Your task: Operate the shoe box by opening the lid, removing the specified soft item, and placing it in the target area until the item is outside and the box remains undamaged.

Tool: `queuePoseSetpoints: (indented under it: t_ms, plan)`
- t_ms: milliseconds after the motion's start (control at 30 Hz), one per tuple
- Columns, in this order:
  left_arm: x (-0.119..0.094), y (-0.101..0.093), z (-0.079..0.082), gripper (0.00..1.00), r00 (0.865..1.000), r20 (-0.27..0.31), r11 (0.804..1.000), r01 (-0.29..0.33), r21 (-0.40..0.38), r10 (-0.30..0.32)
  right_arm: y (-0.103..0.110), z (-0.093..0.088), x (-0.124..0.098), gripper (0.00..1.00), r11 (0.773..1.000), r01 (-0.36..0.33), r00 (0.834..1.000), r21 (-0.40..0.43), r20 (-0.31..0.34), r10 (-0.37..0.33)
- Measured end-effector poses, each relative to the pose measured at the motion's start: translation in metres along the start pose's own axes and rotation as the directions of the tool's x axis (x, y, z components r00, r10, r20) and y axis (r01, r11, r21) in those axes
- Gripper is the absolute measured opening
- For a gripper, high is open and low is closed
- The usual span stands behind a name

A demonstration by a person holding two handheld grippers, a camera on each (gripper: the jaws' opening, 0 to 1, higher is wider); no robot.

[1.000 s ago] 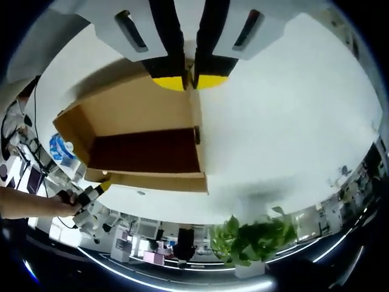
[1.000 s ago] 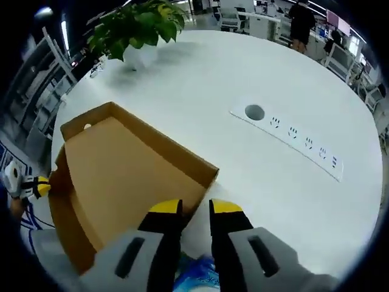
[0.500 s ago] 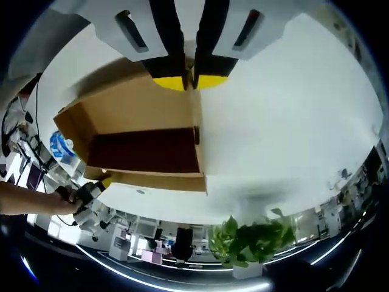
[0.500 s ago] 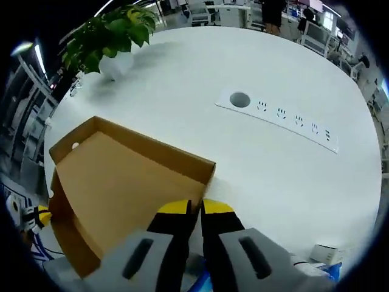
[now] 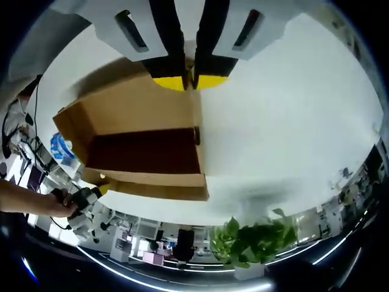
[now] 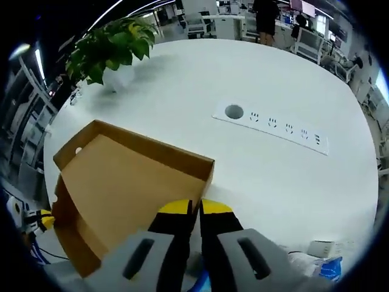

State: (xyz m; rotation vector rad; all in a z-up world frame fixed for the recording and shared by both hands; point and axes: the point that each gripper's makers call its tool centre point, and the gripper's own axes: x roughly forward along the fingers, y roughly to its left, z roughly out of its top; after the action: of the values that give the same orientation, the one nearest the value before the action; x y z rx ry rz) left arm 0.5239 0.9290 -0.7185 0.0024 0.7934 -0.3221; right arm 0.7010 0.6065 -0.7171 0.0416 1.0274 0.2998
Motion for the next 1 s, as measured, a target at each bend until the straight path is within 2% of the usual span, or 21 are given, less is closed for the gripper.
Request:
queuePoseSetpoints:
  t_ms: [233, 367, 533, 1000]
  plan:
    - [0.001, 0.002, 0.000, 0.01, 1.000, -0.006, 1.000, -0.003, 0.010, 0.003, 0.002, 0.006, -0.011, 0.02, 1.000, 0.005, 0.999, -0.004, 0.054, -0.005]
    - [0.000, 0.001, 0.000, 0.01, 1.000, -0.006, 1.000, -0.003, 0.010, 0.003, 0.004, 0.010, -0.019, 0.02, 1.000, 0.002, 0.996, 0.025, 0.093, -0.004]
    - [-0.001, 0.000, 0.000, 0.01, 1.000, -0.007, 1.000, -0.008, 0.014, 0.008, 0.007, 0.015, -0.028, 0.02, 1.000, 0.010, 0.991, 0.008, 0.135, -0.011]
    - [-0.002, -0.001, 0.000, 0.01, 1.000, -0.005, 1.000, -0.007, 0.011, 0.007, 0.014, 0.022, -0.053, 0.01, 1.000, 0.000, 0.976, 0.016, 0.217, -0.004]
